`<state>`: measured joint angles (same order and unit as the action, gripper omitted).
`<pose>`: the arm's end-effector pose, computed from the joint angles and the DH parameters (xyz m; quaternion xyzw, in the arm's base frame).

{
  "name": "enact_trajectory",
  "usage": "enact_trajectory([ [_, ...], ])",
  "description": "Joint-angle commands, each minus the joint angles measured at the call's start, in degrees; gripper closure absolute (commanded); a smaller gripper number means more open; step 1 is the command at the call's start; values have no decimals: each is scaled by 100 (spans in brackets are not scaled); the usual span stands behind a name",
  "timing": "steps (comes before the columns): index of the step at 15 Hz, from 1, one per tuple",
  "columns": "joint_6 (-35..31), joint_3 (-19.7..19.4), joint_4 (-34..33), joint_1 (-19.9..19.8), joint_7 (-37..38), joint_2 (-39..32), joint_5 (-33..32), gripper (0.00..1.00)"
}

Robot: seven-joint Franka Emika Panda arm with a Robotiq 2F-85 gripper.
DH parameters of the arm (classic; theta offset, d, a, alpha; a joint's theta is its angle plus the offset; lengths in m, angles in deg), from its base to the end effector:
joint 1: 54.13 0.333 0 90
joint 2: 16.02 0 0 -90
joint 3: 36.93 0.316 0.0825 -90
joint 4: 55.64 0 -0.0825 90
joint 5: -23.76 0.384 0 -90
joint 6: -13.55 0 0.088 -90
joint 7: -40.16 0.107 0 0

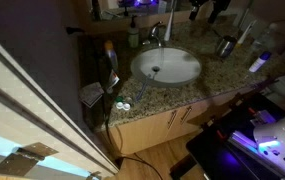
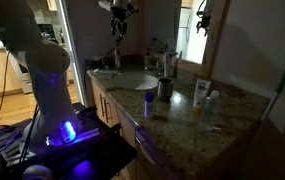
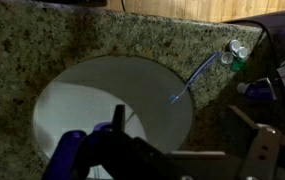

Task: Move the spray bottle to the right

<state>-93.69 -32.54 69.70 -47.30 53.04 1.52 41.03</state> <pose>0.4488 0.1147 0.5148 -0.9894 0.0614 0.0319 0.1279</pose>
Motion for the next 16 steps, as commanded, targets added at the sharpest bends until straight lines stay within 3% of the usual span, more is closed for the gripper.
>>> enact_trajectory([
  [1,21,65,-14,-75,-15,-1,18,0],
  [7,21,65,-14,-75,-15,-1,18,0],
  [11,-80,780,-563,474,-130,-506,-87,0],
  [14,-535,1341,-1433,691,466,-1090,-560,0],
  [15,-412,1149,-773,653,271,-571,-353,0],
  [16,-466,1243,-933,721,412,-682,-389,0],
])
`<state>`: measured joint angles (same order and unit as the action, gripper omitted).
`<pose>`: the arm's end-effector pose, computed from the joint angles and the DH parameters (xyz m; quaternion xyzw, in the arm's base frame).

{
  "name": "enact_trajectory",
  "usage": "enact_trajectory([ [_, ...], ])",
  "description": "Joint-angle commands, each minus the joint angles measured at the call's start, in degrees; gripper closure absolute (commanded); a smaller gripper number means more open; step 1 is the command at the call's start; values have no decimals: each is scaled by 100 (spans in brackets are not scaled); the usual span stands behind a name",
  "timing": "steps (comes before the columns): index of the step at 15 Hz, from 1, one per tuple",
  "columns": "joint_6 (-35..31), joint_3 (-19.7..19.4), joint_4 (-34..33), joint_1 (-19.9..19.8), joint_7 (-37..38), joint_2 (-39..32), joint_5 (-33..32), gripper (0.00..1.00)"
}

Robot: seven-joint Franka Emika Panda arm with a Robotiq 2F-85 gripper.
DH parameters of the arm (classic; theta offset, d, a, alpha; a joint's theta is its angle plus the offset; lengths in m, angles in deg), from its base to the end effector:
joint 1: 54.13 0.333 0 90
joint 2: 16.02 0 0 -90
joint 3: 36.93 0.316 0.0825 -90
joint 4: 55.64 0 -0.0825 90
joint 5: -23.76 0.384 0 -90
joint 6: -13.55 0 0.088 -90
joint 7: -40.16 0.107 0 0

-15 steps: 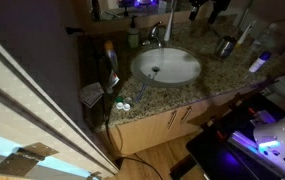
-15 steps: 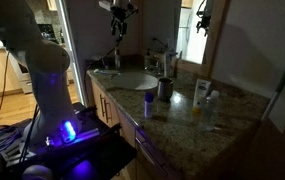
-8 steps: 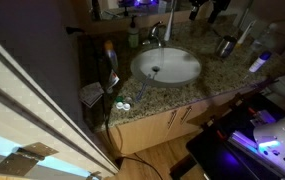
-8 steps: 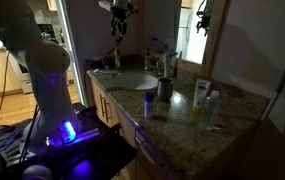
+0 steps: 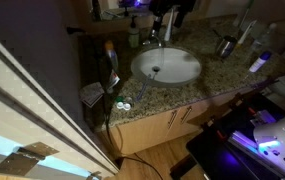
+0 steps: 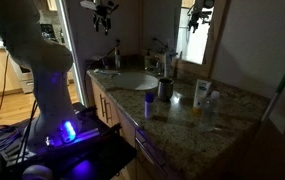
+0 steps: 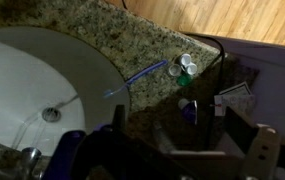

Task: Move the spray bottle to the right

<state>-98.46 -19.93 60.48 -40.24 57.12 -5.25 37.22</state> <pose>0.4306 0.2857 0.5372 -0.9916 -0.0819 -0.0163 0.0987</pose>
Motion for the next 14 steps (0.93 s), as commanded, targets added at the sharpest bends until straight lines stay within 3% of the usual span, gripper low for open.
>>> enact_trajectory([
  [1,14,-7,-10,33,17,-17,-7,0],
  [4,155,-56,-14,-32,129,-98,-244,0],
  [7,159,20,-469,-57,520,-942,-718,0],
  [11,-18,10,-1552,175,1126,-2243,-1393,0],
  [14,-51,-47,-2555,481,1122,-3000,-1273,0],
])
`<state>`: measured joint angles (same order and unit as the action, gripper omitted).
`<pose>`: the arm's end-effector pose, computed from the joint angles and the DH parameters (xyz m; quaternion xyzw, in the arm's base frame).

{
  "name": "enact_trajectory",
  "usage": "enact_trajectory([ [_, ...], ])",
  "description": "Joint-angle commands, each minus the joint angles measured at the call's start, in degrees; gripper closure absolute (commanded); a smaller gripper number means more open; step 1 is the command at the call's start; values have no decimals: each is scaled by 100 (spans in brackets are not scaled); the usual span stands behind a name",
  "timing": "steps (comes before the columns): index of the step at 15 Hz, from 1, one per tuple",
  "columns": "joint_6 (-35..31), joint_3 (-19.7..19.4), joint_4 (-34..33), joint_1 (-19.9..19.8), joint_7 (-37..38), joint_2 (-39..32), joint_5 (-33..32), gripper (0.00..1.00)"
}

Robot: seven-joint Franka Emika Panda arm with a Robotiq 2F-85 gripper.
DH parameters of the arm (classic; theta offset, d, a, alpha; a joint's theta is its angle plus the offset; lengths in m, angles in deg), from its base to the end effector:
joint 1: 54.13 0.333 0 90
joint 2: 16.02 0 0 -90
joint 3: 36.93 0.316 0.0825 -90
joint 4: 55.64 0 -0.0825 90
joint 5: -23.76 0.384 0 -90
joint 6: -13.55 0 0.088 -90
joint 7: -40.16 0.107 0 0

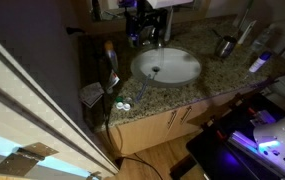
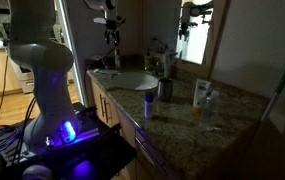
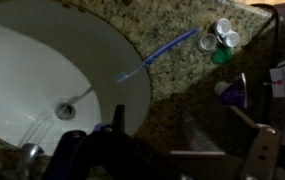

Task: Move the spray bottle to the right

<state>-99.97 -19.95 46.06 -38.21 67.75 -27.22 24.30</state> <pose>0.5226 0.3268 0.4525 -0.9986 -0.0415 0.0082 0.0331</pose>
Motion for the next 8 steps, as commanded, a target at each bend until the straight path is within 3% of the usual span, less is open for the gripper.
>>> enact_trajectory([
  [1,109,-73,-1426,381,67,-944,15,0],
  [2,122,-54,-1568,397,-122,-924,219,0],
  [3,4,-167,-1038,418,-15,-712,105,0],
  [6,26,-165,-1473,523,-17,-860,168,0],
  [8,107,-341,-1624,649,329,-1191,-228,0],
])
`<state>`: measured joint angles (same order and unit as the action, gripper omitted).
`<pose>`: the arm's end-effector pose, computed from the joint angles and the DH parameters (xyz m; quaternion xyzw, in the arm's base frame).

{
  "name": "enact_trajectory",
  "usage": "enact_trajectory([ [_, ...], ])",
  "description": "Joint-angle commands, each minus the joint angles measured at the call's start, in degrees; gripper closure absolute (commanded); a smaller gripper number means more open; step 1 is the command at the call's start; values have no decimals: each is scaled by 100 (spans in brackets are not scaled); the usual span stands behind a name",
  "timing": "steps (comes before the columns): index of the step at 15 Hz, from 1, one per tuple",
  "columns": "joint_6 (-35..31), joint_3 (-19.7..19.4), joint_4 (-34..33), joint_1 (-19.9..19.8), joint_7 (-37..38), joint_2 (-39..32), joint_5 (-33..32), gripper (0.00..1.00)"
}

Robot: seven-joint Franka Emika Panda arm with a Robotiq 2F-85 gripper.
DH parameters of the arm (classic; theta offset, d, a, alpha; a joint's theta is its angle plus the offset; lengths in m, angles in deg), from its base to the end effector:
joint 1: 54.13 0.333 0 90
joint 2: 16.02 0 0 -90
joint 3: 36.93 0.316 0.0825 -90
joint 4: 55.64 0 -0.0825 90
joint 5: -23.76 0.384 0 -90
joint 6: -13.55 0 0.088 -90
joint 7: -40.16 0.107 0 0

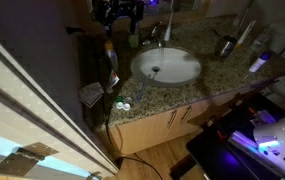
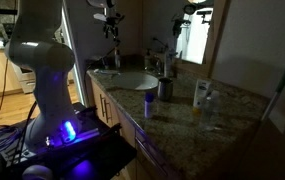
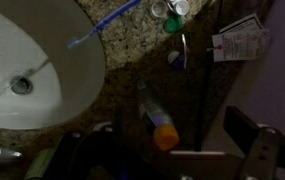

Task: Move the spray bottle to the right

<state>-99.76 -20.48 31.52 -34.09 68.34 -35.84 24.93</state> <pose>0.5554 0.3812 0.4807 -0.9948 -0.0578 -0.0218 0.0814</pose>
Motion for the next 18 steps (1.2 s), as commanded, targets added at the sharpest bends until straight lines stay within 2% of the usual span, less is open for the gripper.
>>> enact_trajectory([
  [1,34,-338,-284,296,352,-525,-359,0],
  [11,-941,-740,-1118,681,639,-1659,-358,0],
  [16,-867,-743,-967,666,527,-1552,-251,0],
  [17,-876,-736,-956,659,476,-1539,-262,18],
  [18,-904,-748,-940,664,485,-1537,-279,27],
])
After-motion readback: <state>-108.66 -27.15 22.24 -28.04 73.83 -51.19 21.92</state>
